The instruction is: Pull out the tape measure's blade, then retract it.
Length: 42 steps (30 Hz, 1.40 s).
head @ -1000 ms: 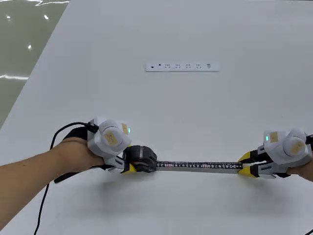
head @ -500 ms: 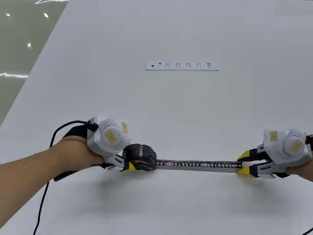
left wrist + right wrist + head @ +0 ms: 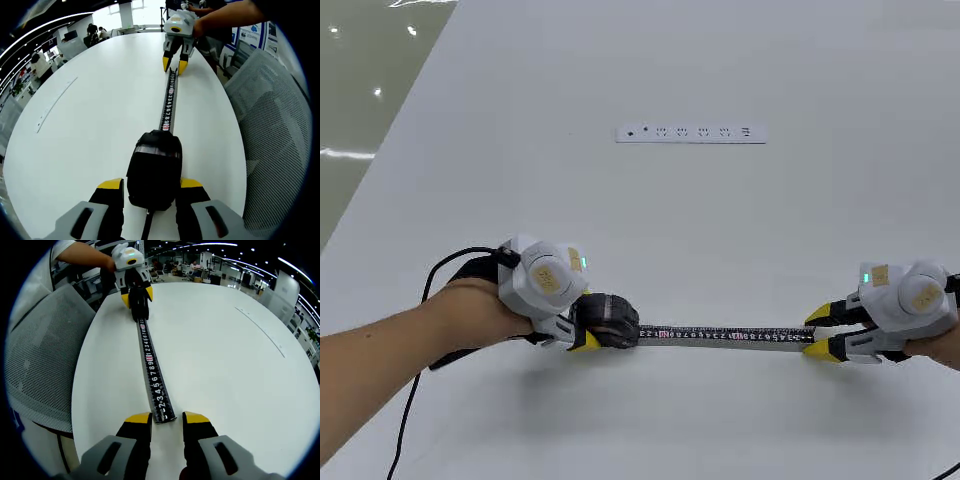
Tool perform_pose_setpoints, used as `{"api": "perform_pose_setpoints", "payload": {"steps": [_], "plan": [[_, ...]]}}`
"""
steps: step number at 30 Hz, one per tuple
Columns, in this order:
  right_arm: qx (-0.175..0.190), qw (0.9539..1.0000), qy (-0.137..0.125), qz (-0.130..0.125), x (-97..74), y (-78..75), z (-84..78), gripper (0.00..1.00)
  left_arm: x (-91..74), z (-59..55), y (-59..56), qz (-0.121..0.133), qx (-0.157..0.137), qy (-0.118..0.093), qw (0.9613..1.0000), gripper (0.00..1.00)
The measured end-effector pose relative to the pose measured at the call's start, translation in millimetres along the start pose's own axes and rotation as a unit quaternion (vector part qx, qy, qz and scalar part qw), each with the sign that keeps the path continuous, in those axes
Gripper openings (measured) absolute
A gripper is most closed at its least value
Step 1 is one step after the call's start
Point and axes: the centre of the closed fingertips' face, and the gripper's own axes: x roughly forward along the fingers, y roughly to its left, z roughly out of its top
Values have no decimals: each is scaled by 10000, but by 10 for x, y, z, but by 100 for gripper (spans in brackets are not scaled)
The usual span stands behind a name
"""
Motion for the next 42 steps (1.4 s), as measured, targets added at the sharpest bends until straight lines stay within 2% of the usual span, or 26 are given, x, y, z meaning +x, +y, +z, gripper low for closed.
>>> {"api": "perform_pose_setpoints", "payload": {"steps": [7, 10, 13, 19, 27, 33, 42], "plan": [[91, 9998, -119, -127, -21, -24, 45, 25, -63, 38, -14, 66, -44, -160, 9998, 41], [201, 9994, -214, -179, -26, -23, 75, 28, -94, 37, -3, 171, -22, -206, 9996, 42], [246, 9988, -313, -292, -53, -19, 115, 29, -131, 39, 1, 235, -157, -320, 9991, 45], [384, 9972, -426, -476, -116, -17, 168, 31, -198, 33, -16, 333, -231, -421, 9983, 48], [492, 9947, -623, -659, -166, 28, 250, 37, -298, 33, -2, 502, -550, -642, 9952, 52], [639, 9918, -765, -793, -179, 40, 291, 44, -377, 31, -8, 607, -828, -813, 9914, 55], [806, 9879, -925, -950, -228, 79, 309, 49, -480, 34, -24, 753, -1068, -1015, 9862, 59]]}}
